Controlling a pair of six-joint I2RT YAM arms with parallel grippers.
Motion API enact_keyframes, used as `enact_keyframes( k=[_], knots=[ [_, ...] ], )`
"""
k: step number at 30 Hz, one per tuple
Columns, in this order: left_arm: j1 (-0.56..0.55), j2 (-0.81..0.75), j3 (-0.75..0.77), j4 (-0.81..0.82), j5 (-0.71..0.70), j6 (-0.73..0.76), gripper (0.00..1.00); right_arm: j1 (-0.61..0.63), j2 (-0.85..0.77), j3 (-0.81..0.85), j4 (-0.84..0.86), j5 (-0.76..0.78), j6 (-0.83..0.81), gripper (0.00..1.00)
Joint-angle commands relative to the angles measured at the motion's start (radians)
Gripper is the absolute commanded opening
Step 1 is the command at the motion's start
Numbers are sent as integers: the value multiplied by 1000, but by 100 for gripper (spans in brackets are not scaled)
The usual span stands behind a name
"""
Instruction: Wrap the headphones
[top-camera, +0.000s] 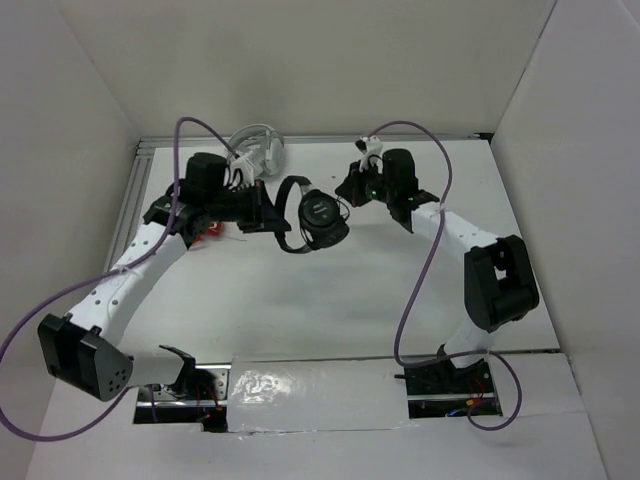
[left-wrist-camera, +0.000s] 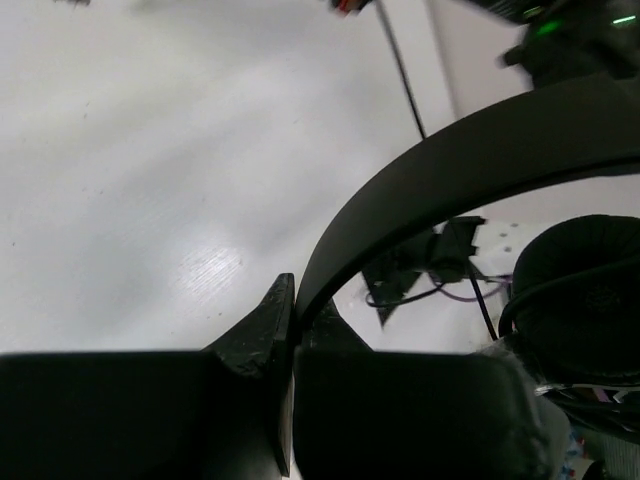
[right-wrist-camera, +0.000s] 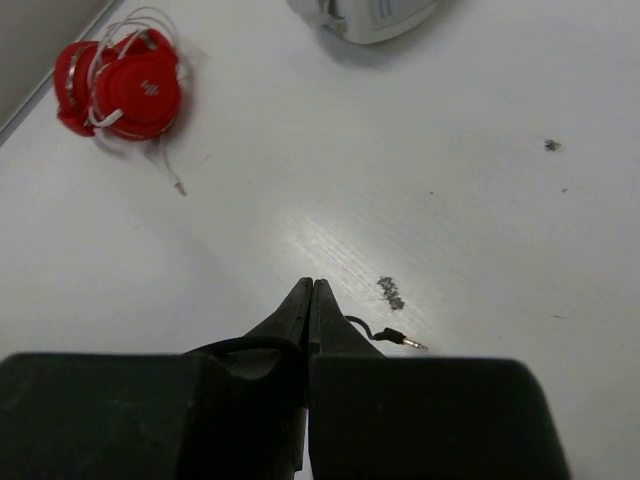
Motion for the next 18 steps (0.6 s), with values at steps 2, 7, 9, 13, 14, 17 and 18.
enact_keyframes(
  k=[2,7,9,13,14,17,18],
  knots=[
    [-128,68,16,-52,-255,29,0,-14,37,136,-242,171,-23,0],
    [-222,188,35,-123,-484,3,0,-14,-24,142,-314,281,-57,0],
    [-255,234,47,-162,-576,-18,0,-14,-39,151,-353,323,-71,0],
    [-291,300,75,-218,-685,-61,0,-12,-72,195,-416,348,-86,0],
    [-293,336,98,-268,-746,-95,0,-9,-82,206,-437,373,-81,0],
    [-313,422,162,-392,-878,-175,0,23,-102,217,-472,441,-87,0],
    [-318,477,180,-426,-906,-213,0,34,-108,219,-485,452,-100,0]
  ],
)
